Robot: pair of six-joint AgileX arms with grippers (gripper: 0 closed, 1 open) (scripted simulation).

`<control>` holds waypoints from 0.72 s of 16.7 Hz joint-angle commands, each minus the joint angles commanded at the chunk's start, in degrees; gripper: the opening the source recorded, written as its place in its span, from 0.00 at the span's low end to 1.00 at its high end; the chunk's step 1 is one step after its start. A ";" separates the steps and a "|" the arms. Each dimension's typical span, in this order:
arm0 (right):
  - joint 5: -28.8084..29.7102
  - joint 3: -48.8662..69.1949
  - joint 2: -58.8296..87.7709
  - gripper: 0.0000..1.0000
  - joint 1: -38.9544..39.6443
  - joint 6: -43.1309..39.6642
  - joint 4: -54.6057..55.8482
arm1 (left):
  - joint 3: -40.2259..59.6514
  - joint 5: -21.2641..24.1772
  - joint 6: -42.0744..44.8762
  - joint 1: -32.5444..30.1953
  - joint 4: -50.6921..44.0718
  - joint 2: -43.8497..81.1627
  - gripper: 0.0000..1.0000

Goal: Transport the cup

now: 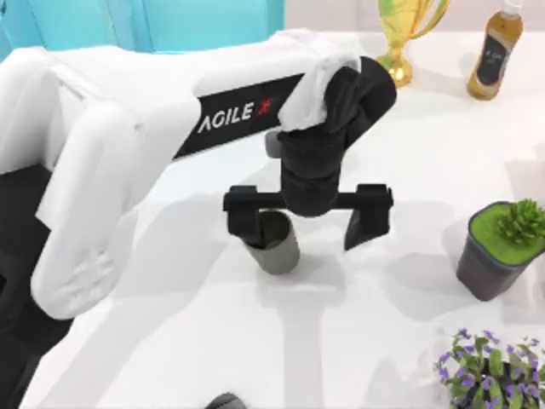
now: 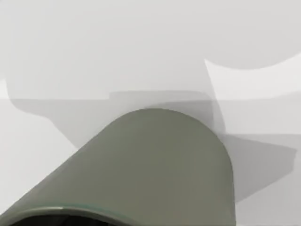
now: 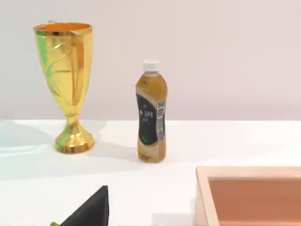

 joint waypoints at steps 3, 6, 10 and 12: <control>0.00 0.00 0.00 1.00 0.00 0.00 0.00 | 0.00 0.00 0.00 0.00 0.00 0.00 0.77; 0.00 0.00 0.00 1.00 0.00 0.00 0.00 | 0.00 0.00 0.00 0.00 0.00 0.00 0.55; 0.00 0.00 0.00 1.00 0.00 0.00 0.00 | 0.00 0.00 0.00 0.00 0.00 0.00 0.25; 0.00 0.00 0.00 1.00 0.00 0.00 0.00 | 0.00 0.00 0.00 0.00 0.00 0.00 0.10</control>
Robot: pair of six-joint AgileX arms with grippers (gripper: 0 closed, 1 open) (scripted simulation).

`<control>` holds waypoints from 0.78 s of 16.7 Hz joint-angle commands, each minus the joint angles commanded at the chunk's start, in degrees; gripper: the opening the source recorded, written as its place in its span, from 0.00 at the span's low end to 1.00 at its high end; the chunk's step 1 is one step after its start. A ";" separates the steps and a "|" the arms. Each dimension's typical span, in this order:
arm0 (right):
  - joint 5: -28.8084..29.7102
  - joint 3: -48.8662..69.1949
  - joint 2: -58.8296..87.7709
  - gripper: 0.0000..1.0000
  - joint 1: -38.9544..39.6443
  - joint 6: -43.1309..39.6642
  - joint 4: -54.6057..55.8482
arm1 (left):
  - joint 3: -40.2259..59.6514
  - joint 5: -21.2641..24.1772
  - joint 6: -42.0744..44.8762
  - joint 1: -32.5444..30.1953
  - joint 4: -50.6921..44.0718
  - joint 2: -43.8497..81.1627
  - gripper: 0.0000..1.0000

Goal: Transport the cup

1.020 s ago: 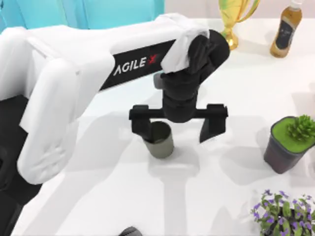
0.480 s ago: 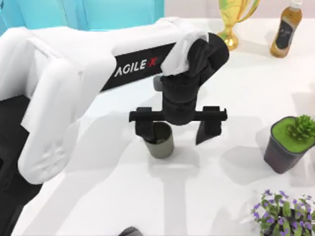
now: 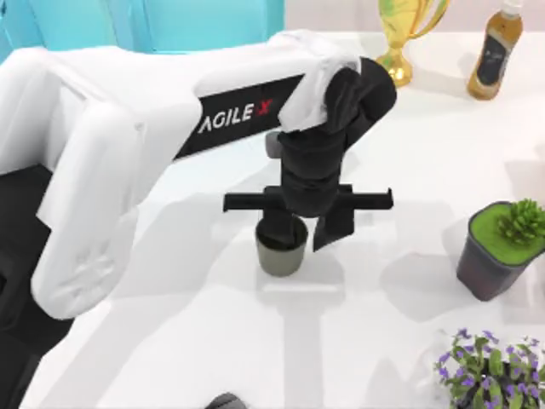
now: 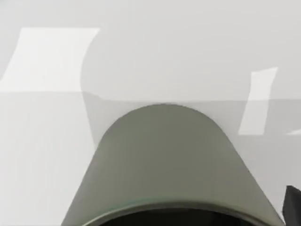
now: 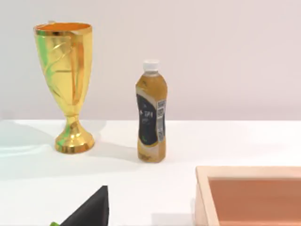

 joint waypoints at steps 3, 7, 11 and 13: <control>0.00 0.00 0.00 1.00 0.00 0.00 0.00 | 0.00 0.00 0.00 0.00 0.00 0.00 0.00; 0.00 0.00 0.00 1.00 0.00 0.00 0.00 | 0.00 0.00 0.00 0.00 0.00 0.00 0.00; 0.00 0.00 0.00 1.00 0.00 0.00 0.00 | -0.06 0.01 0.17 0.15 -0.01 -0.13 0.00; 0.00 0.00 0.00 1.00 0.00 0.00 0.00 | -1.46 0.17 2.12 2.08 0.02 -1.75 0.00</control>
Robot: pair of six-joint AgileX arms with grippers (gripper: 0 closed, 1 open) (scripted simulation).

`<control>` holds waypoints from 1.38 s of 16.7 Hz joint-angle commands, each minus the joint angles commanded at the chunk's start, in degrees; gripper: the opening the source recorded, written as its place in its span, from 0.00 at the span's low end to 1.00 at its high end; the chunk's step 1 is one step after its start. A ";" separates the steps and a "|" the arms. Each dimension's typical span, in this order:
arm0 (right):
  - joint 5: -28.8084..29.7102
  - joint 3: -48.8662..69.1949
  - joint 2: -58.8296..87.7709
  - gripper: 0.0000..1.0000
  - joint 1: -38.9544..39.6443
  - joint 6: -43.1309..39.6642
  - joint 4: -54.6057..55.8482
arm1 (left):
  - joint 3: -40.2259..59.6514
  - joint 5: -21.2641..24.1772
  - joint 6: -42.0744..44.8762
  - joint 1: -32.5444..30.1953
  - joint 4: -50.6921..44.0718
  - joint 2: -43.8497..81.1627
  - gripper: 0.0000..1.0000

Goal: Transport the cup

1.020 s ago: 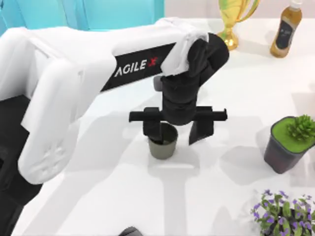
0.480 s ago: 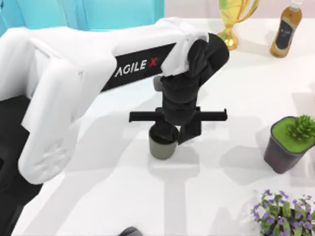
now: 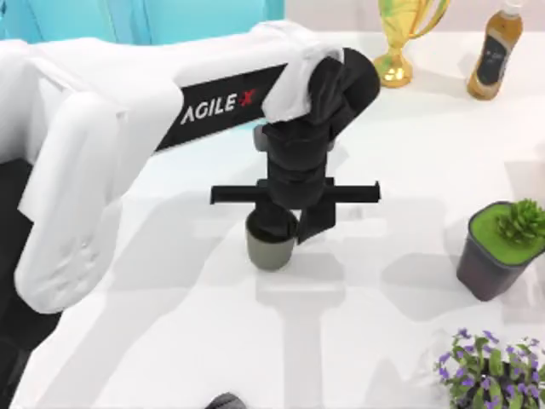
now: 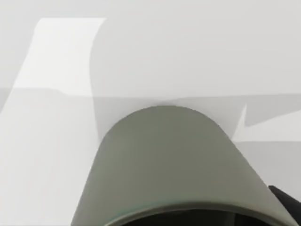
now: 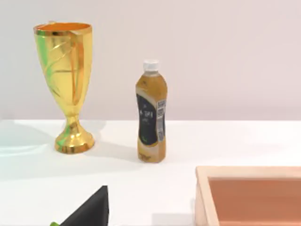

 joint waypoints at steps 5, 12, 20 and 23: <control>0.00 0.00 0.00 1.00 0.00 0.00 0.00 | -9.59 0.85 14.48 14.80 0.07 -10.36 0.00; 0.00 0.00 0.00 1.00 0.00 0.00 0.00 | -25.52 2.23 37.21 37.66 -0.28 -26.17 0.00; 0.00 0.00 0.00 1.00 0.00 0.00 0.00 | -27.92 2.16 39.12 39.34 0.59 -27.00 0.00; 0.00 0.00 0.00 1.00 0.00 0.00 0.00 | -31.69 2.24 39.54 39.83 6.39 -25.65 0.00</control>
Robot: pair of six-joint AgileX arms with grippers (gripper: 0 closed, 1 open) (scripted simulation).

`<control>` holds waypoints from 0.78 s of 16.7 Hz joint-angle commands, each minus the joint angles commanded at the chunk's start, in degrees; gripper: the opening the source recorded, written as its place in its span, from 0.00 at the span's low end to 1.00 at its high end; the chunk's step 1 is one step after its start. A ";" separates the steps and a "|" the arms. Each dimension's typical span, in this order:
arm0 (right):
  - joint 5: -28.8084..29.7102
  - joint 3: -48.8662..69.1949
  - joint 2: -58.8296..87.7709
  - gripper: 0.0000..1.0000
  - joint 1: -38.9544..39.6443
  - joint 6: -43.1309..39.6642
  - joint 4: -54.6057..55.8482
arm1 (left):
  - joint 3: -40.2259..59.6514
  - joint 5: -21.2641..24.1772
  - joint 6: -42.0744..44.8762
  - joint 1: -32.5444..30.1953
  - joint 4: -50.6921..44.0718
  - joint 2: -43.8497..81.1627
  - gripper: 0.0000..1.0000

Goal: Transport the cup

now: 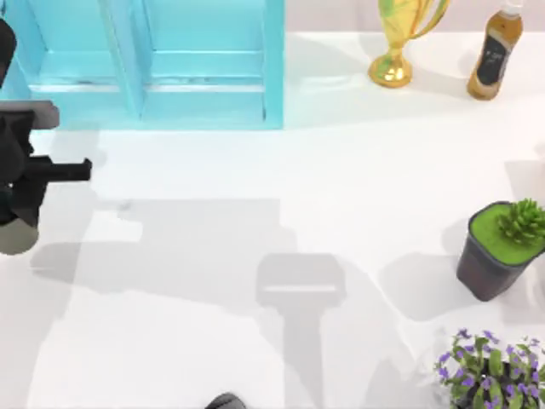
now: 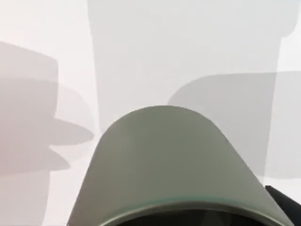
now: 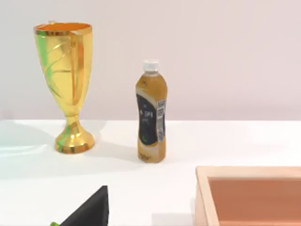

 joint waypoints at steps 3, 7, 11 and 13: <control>0.00 0.00 0.00 1.00 0.00 0.00 0.00 | -4.06 0.08 0.42 0.48 6.09 1.55 0.00; 0.00 0.00 0.00 1.00 0.00 0.00 0.00 | -5.07 0.13 0.65 0.74 7.16 2.28 0.00; 0.00 0.00 0.00 1.00 0.00 0.00 0.00 | -5.07 0.13 0.65 0.74 7.16 2.28 0.23; 0.00 0.00 0.00 1.00 0.00 0.00 0.00 | -5.07 0.13 0.65 0.74 7.16 2.28 0.38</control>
